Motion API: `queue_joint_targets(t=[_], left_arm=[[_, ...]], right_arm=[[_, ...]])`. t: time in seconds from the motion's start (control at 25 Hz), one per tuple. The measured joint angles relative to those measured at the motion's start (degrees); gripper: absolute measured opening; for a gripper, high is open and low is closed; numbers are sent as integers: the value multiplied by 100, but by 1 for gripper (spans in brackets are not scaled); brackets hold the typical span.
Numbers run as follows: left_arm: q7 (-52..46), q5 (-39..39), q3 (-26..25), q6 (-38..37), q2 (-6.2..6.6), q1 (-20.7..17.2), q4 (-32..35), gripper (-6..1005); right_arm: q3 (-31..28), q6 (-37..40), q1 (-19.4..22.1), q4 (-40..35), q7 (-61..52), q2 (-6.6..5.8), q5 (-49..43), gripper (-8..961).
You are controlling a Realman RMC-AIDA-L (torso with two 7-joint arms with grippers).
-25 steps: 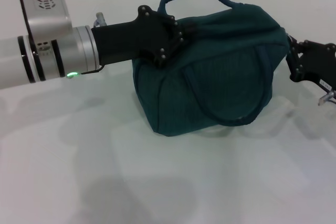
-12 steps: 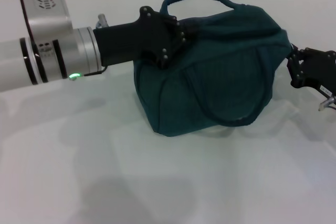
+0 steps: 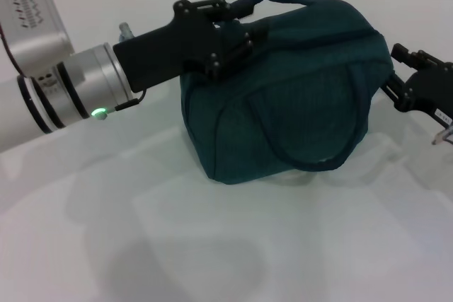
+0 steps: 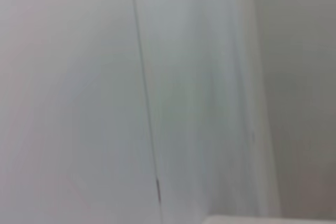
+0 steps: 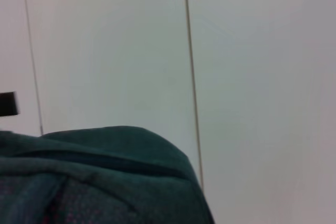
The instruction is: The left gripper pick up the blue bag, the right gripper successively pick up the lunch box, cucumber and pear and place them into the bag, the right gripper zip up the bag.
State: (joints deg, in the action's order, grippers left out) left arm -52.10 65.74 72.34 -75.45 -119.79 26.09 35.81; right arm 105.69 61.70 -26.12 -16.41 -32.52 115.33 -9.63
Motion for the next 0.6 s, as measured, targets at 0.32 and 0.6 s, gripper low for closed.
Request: queue_joint_targets(t=[0.32,0.6], left_arm=[[-314,-317,-48,-358,31,-98,-31,470],[-306,-466,-197,-1602,86,-354,-30,487]], right_arm=[[-3,1296,418,60,-519,-198,-293,475],[-76,3088,737,80,-776,-346,-401,601]])
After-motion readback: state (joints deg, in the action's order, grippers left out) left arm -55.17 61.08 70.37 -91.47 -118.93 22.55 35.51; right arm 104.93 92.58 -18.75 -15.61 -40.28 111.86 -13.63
